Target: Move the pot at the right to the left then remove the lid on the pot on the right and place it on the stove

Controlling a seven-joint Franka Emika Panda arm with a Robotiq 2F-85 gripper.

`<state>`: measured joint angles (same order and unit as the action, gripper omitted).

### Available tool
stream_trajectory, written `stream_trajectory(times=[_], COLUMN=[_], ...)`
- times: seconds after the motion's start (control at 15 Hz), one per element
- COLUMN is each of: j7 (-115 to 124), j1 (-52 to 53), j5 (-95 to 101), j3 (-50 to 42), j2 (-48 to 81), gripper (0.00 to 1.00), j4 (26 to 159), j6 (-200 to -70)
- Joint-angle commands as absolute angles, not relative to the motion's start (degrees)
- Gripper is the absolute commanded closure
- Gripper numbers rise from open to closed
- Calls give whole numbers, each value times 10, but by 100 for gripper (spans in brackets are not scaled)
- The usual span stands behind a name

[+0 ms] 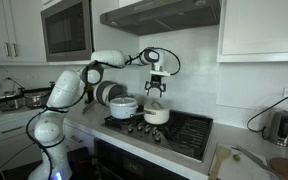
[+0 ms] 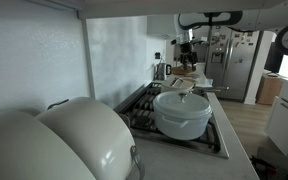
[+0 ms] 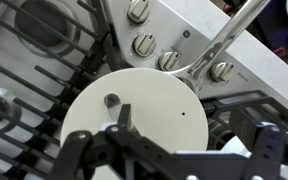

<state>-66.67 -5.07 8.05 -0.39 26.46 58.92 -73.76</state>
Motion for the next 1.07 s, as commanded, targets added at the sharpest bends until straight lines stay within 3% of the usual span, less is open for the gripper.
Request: stream_trajectory(times=[0.0, 1.0], j7=[-777, -862], j1=[-58, -60], j5=[82, 65], j3=[7, 18], j2=[311, 344], gripper=[0, 0], j4=[516, 508], j6=[-708, -805])
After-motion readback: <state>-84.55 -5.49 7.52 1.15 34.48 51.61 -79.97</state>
